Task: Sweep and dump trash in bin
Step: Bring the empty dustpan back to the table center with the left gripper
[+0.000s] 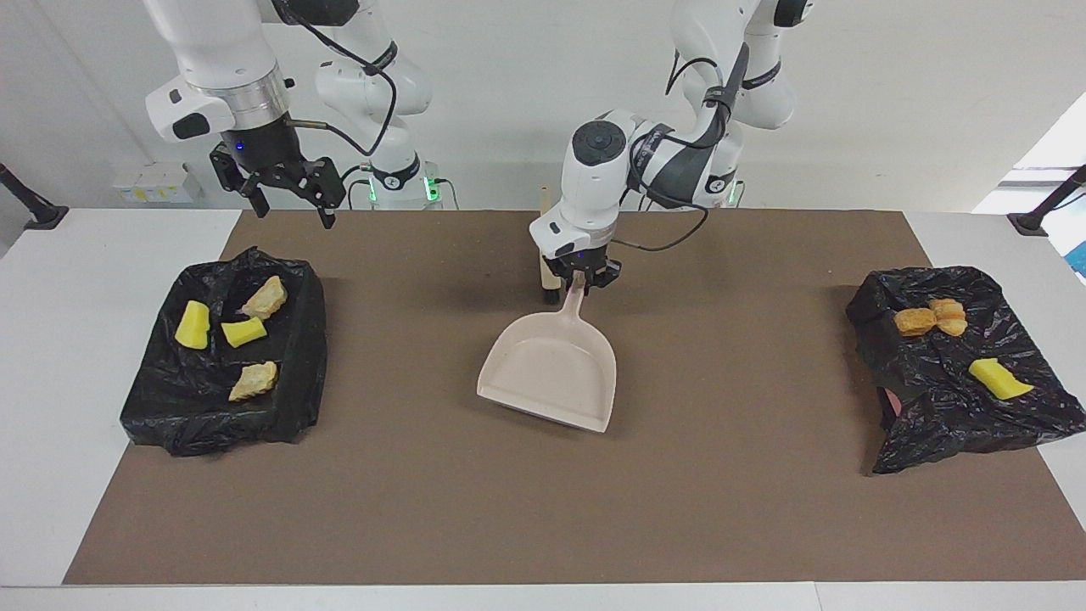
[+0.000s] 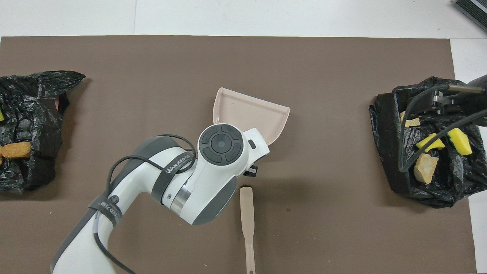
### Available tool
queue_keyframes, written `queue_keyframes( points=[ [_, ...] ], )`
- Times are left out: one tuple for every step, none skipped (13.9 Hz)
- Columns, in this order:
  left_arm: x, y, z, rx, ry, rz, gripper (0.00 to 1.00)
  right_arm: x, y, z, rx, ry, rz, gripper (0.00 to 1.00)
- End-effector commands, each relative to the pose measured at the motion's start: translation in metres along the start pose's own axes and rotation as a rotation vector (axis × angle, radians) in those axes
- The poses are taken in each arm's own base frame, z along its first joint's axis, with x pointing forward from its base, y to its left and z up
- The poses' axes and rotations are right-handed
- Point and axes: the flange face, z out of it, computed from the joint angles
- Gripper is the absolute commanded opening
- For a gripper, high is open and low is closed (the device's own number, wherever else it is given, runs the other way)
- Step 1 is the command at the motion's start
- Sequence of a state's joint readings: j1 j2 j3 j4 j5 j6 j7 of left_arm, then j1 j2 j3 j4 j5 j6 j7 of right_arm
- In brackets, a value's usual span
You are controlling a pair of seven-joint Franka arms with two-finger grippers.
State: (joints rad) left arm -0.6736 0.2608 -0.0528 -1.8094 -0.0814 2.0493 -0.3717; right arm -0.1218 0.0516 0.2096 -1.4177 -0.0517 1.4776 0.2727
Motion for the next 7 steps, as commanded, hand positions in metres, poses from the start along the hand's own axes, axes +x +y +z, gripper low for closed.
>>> queue_keyframes(
  points=[
    [0.010,0.007,0.016,-0.028,0.001,-0.086,0.00,-0.003,0.000,0.000,0.020,-0.028,-0.020,1.00],
    [0.010,0.014,0.026,-0.029,0.002,-0.108,0.00,-0.003,0.000,0.002,0.020,-0.030,-0.021,1.00],
    [0.013,0.014,0.034,-0.033,0.011,-0.150,0.00,-0.004,-0.001,0.002,0.021,-0.033,-0.022,1.00],
    [0.015,0.010,0.041,-0.033,0.010,-0.168,0.12,-0.006,-0.001,0.004,0.017,-0.044,-0.024,1.00],
    [0.015,0.006,0.043,-0.030,0.002,-0.173,0.99,-0.010,0.001,0.007,0.013,-0.049,-0.022,1.00],
    [0.015,0.004,0.040,-0.028,0.000,-0.175,1.00,-0.012,0.006,0.009,0.011,-0.057,-0.028,1.00],
    [0.016,-0.001,0.031,-0.030,0.003,-0.169,1.00,-0.014,0.007,0.010,0.010,-0.060,-0.063,1.00]
  ],
)
